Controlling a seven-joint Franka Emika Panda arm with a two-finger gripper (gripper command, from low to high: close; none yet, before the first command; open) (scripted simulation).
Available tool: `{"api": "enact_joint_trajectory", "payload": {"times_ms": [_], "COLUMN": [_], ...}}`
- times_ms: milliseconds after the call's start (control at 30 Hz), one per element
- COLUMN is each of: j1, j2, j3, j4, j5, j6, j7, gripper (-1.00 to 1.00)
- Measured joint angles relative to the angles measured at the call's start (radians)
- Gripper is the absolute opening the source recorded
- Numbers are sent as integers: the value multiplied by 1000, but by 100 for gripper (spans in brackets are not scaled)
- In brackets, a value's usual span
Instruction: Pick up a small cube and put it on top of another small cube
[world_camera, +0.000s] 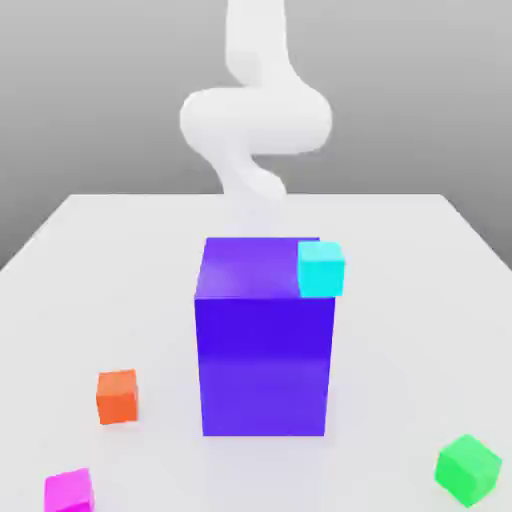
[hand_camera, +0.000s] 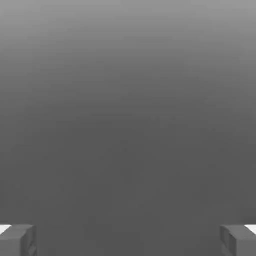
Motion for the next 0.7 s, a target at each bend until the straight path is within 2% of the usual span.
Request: {"api": "enact_joint_trajectory", "payload": {"times_ms": [267, 467, 700], "j1": [-151, -226, -299], "j2": [298, 516, 765], "j3": [53, 51, 20], "j4": [14, 24, 34], "j5": [-92, -150, -156], "j6": [76, 131, 202], "j7": [271, 463, 644], "gripper": [0, 0, 0]}}
